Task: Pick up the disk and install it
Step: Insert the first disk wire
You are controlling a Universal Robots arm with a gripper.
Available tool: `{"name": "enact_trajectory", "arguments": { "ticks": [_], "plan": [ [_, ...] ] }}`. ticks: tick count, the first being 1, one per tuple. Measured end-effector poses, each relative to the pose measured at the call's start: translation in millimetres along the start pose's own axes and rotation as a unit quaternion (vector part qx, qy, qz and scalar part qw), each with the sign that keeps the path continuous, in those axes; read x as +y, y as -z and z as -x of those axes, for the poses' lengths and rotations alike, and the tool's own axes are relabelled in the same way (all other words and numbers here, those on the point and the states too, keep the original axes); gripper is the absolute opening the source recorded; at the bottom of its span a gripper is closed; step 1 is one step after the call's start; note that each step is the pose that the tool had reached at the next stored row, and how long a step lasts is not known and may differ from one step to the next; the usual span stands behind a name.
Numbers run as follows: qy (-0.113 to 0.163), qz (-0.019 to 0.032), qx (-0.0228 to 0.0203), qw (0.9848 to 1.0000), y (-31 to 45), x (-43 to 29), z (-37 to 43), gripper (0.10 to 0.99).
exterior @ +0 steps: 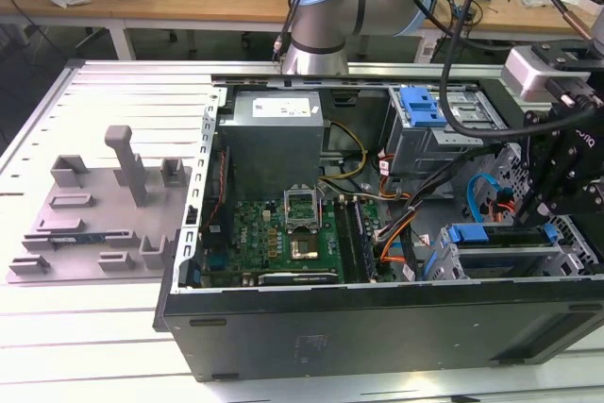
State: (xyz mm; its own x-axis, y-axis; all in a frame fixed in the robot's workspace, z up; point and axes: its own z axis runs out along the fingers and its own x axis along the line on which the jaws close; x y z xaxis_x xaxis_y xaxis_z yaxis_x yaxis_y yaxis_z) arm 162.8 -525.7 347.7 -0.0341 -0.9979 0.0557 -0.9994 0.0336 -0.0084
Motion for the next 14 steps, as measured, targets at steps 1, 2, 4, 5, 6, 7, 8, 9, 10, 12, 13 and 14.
{"name": "enact_trajectory", "arguments": {
  "ticks": [1,2,4,5,6,7,8,9,10,12,13,14],
  "plan": [
    [0.000,0.0000,0.0000,1.0000,-0.3,0.0,-0.1,0.165],
    [0.000,0.0000,0.0000,1.0000,-0.9,0.0,-0.3,0.165],
    [0.000,0.0000,0.0000,1.0000,-1.9,-0.2,-0.6,0.165],
    [0.000,0.0000,0.0000,1.0000,-2.5,-0.2,-0.7,0.165],
    [0.000,0.0000,0.0000,1.0000,-2.7,-0.3,-0.8,0.165],
    [0.000,0.0000,0.0000,1.0000,-3.0,-0.3,-0.8,0.165],
    [0.000,0.0000,0.0000,1.0000,-3.3,-0.3,-0.9,0.165],
    [0.000,0.0000,0.0000,1.0000,-3.6,-0.4,-1.0,0.165],
    [0.000,0.0000,0.0000,1.0000,-4.3,-0.4,-1.0,0.165],
    [0.000,0.0000,0.0001,1.0000,-5.1,-0.4,-1.0,0.165],
    [0.000,0.0000,0.0002,1.0000,-5.9,-0.4,-1.0,0.165],
    [0.000,0.0000,0.0003,1.0000,-6.4,-0.4,-1.0,0.165]
  ]
}}
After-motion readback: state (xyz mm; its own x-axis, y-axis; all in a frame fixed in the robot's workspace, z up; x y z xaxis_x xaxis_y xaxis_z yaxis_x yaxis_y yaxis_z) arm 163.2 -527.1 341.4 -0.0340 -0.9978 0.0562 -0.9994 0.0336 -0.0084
